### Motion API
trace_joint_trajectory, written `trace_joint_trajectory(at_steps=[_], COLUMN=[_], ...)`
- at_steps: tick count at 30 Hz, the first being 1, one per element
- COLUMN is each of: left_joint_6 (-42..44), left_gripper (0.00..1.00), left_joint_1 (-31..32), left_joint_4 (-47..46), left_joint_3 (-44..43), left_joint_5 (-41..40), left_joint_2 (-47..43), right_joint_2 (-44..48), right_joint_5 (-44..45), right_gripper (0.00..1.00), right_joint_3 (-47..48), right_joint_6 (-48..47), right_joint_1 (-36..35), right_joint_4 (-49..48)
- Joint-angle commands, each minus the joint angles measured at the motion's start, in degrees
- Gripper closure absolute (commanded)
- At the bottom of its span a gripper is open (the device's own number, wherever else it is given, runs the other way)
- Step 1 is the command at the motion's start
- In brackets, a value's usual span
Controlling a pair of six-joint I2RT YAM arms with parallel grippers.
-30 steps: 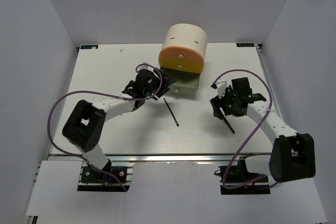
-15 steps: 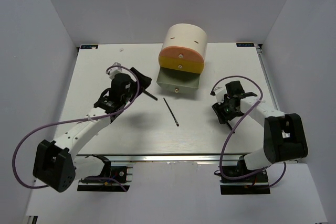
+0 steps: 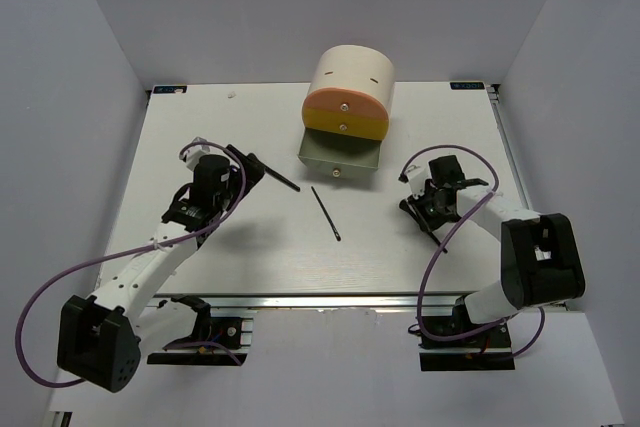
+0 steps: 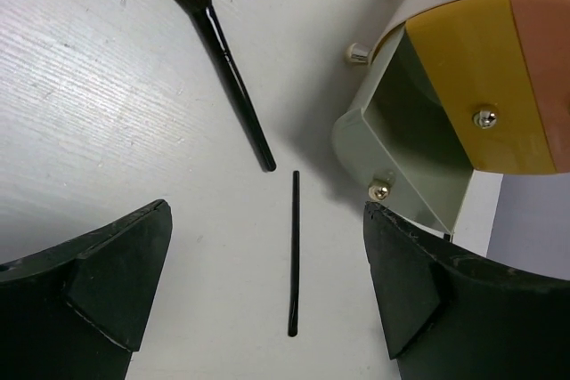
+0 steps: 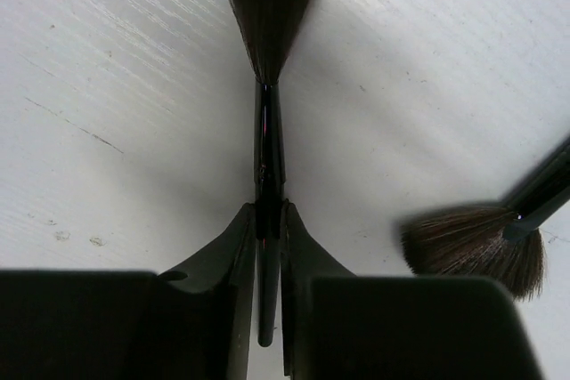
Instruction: Organize the makeup
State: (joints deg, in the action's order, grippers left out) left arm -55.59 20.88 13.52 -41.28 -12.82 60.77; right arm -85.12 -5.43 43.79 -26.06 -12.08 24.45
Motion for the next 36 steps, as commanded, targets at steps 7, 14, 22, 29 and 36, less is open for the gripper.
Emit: trace_joint_trajectory(at_steps=[7, 14, 22, 29, 36], left_joint_6=[-2.0, -2.2, -3.2, -4.3, -4.9], left_gripper=[0.05, 0.06, 0.07, 0.09, 0.1], left_joint_1=[-1.3, -2.2, -2.7, -3.0, -3.0], left_joint_4=[-0.1, -0.9, -2.9, -3.5, -4.6], left_joint_3=[0.5, 0.3, 0.4, 0.8, 0.3], left_joint_5=[2.6, 3.8, 6.8, 9.0, 10.4], left_joint_2=[2.2, 3.5, 6.4, 7.8, 9.4], right_joint_2=[7.4, 15.3, 6.0, -11.9, -20.3], right_joint_5=[-11.5, -32.4, -20.1, -12.1, -8.9], right_gripper=[1.0, 1.0, 1.0, 1.0, 0.93], right_joint_3=[3.6, 16.1, 25.9, 39.7, 46.4], right_joint_6=[-11.4, -30.4, -17.6, -20.1, -26.6], right_joint_1=[0.1, -2.5, -16.8, -19.5, -19.5], right_joint_4=[9.1, 20.5, -1.0, -5.3, -3.4])
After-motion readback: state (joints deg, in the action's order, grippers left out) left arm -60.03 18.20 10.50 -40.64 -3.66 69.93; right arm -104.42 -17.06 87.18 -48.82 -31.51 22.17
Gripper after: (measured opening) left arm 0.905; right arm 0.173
